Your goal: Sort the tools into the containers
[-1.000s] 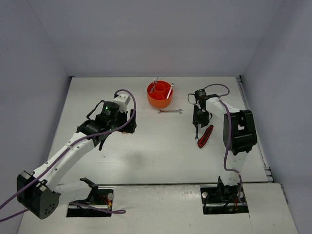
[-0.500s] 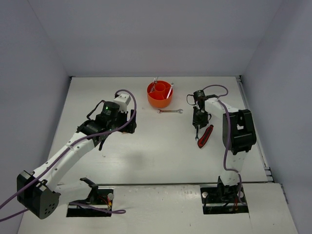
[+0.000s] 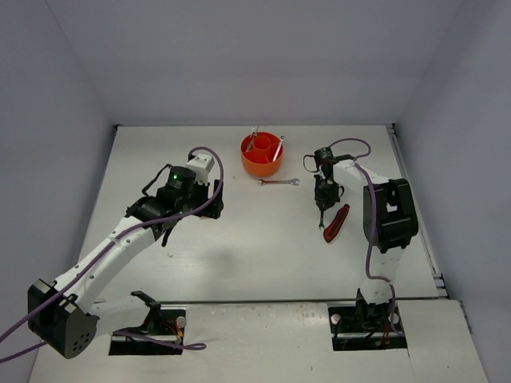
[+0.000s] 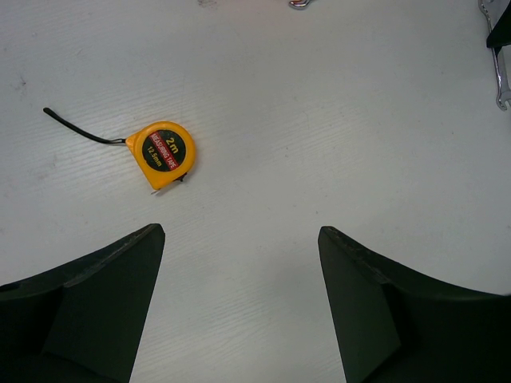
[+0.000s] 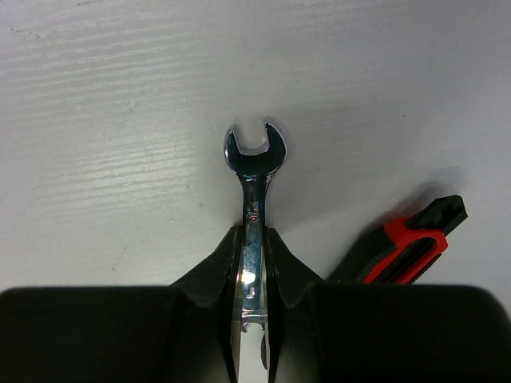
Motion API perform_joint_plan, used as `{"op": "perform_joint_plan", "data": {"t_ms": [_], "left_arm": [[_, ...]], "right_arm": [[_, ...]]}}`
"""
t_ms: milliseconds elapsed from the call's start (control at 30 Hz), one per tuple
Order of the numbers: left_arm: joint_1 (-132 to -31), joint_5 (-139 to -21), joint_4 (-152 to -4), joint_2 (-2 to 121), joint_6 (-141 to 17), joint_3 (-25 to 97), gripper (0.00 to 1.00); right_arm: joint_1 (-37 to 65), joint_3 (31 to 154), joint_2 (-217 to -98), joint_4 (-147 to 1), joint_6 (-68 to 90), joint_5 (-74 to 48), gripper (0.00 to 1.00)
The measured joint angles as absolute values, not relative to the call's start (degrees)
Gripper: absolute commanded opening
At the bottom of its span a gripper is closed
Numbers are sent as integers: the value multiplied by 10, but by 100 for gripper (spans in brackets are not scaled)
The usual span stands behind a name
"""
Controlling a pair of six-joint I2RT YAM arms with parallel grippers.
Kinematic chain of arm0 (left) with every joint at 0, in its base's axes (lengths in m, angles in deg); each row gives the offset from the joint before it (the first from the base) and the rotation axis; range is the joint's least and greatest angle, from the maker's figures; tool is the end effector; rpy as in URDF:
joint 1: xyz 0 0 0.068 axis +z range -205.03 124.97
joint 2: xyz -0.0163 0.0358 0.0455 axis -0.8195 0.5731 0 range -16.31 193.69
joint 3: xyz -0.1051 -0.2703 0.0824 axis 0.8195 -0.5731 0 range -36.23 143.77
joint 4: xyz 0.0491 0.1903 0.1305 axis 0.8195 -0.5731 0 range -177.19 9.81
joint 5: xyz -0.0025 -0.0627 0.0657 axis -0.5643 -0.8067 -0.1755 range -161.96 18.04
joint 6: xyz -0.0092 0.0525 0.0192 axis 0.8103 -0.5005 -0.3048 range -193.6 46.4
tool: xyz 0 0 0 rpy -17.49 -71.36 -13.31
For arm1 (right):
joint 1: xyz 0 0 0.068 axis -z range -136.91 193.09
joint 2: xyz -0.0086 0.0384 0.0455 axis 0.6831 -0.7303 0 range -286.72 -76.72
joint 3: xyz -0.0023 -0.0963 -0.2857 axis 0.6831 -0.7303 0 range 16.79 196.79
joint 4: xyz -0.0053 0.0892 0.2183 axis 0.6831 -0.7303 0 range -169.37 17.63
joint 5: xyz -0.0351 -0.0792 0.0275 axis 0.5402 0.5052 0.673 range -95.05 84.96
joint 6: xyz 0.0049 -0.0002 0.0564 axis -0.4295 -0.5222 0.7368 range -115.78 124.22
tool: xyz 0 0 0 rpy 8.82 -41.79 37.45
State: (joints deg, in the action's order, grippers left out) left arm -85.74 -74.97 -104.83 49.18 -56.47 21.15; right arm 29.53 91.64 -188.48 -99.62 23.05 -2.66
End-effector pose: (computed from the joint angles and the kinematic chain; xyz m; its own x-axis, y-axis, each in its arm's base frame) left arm 0.1859 -0.1128 0.3478 -0.6059 0.0177 -0.7953 0.3865 0.8804 -0.2748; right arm 0.3778 0.0894 0.2013 -0.8980 0.1152 -0.4246 0.0774 0.9914 0.1053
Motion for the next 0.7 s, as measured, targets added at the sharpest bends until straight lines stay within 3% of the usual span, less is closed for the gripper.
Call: {"op": "perform_joint_plan", "data": {"t_ms": [700], "left_arm": [[-857, -754, -1052, 497, -565, 211, 75]], "right_arm": [[219, 1128, -1845, -980, 0, 28, 0]]}}
